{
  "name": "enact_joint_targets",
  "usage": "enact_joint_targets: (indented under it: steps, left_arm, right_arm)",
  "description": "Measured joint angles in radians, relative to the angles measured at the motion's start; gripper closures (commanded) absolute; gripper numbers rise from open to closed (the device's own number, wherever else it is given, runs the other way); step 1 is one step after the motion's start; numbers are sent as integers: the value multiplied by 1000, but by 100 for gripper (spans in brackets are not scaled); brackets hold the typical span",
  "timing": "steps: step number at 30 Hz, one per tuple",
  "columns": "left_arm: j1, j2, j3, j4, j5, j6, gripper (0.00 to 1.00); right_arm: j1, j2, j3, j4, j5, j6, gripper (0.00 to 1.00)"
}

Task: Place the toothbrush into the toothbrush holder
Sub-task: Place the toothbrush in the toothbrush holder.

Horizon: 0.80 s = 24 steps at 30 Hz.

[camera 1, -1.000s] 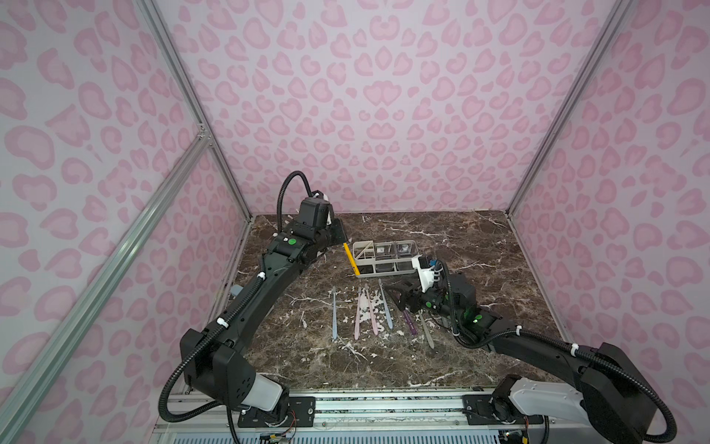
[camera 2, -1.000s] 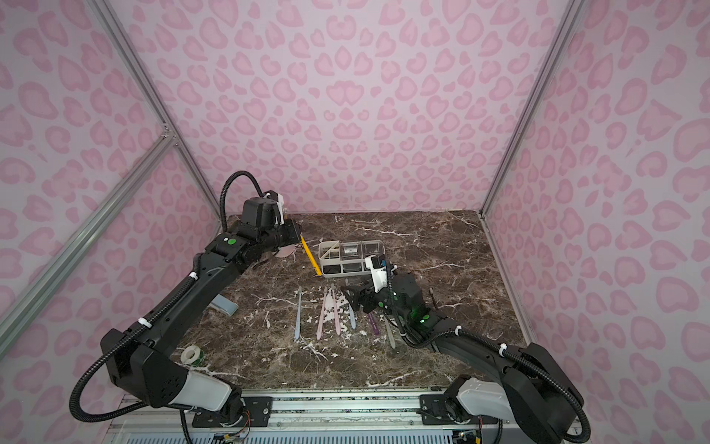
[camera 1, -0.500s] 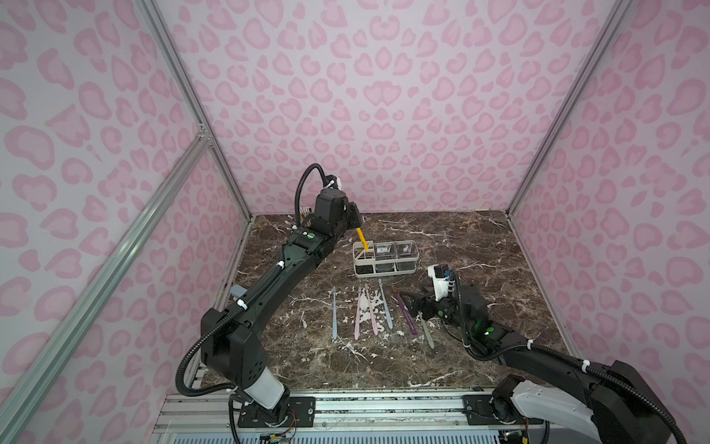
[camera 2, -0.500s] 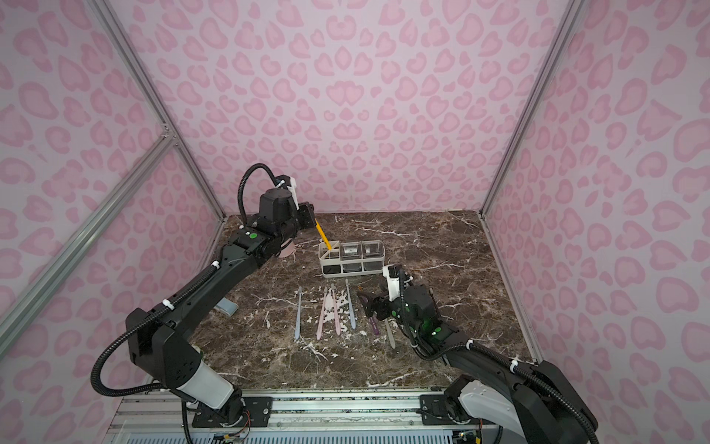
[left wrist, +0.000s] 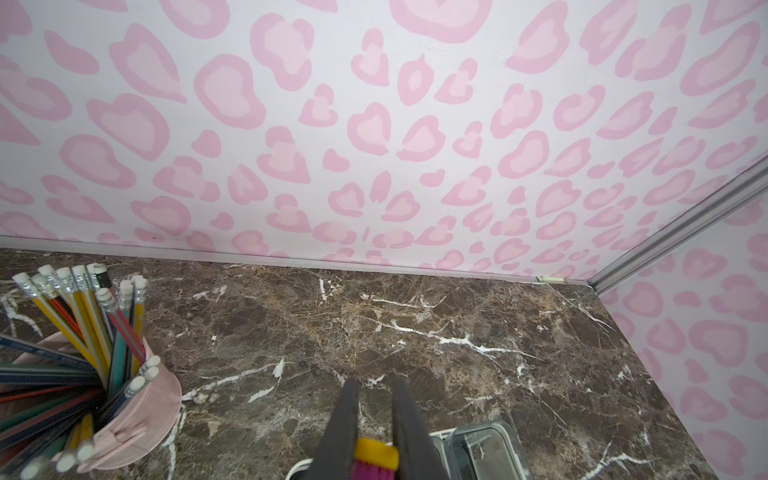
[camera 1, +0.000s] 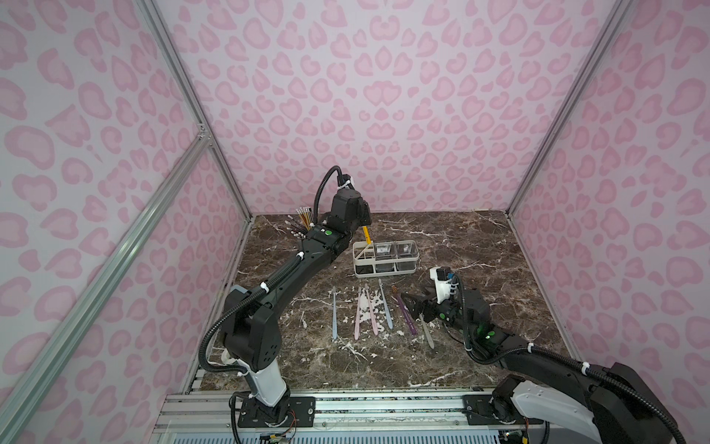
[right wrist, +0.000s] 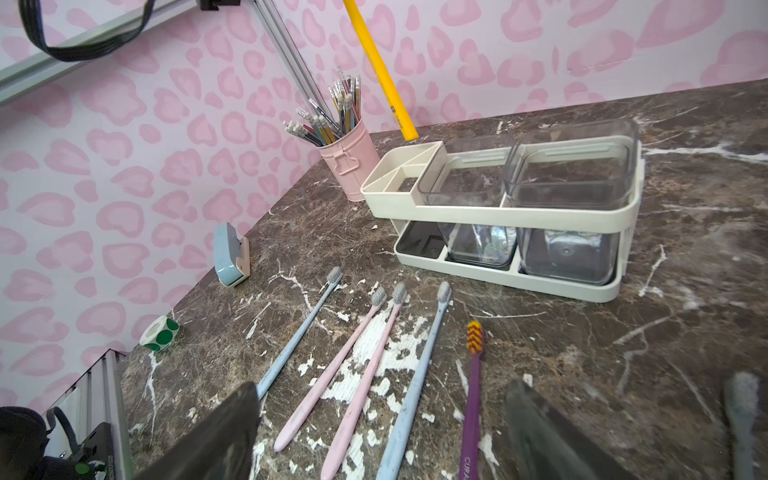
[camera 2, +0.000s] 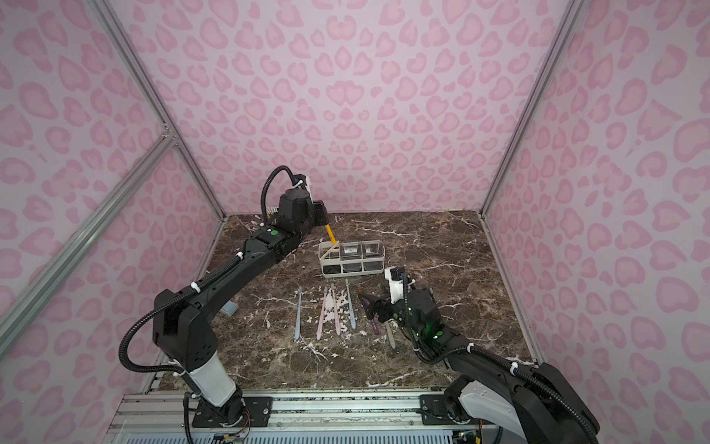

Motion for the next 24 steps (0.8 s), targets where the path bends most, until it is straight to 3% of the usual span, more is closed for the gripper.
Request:
enact_joint_targets:
  steps: [24]
  left_arm:
    - [-42, 49, -41, 100, -106, 53, 97]
  right_arm:
    - [1, -2, -11, 16, -43, 0, 6]
